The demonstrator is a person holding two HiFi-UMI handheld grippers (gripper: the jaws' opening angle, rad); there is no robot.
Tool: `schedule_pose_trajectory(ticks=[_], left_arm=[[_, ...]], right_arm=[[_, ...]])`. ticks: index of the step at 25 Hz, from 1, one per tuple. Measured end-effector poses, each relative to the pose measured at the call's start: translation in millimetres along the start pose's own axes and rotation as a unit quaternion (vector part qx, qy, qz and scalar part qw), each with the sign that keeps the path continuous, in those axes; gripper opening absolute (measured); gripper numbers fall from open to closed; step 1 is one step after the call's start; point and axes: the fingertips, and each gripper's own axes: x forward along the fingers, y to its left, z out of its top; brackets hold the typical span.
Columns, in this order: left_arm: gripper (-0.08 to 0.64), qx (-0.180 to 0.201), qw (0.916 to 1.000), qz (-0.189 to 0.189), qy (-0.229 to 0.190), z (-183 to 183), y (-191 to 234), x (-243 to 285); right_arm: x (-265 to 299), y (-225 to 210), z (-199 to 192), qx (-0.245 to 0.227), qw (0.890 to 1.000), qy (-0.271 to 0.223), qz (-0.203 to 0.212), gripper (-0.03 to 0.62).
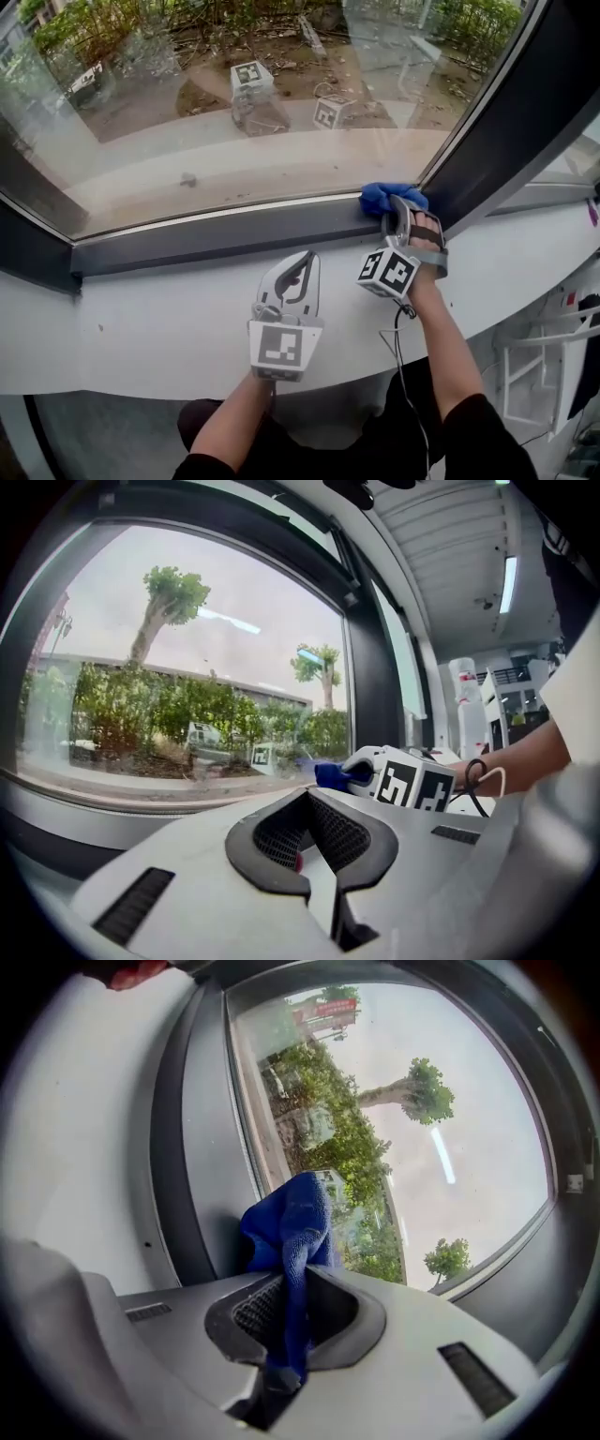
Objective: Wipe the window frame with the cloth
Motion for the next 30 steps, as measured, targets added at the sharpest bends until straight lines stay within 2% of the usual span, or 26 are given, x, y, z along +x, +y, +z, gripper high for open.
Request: schedule_pose_trajectory(ticks=[4,11,18,30], left_arm=[[0.005,-0.016,0.9996,0.023,-0.004,1.8,18.2,-7.0],[0.005,-0.015,0.9992,0.037,-0.007,5.2,29.1,-13.2],[0.005,-0.016,0.9991,0.039,-0.008,7.5,29.8,-14.1],[0.005,-0.018,0.999,0.04,-0.004,6.4,31.3,-12.5]], right_arm=[[-6.8,5.0,17.5,0.004,1.0,-0.029,0.004,0.023],[-12.7,8.6,34.2,0.041,0.996,-0.068,0.047,0.023],[-18.0,12.3,56.5,0.09,0.983,-0.105,0.118,0.023],[-28.8,24.7,99.3,0.121,0.962,-0.16,0.187,0.023]])
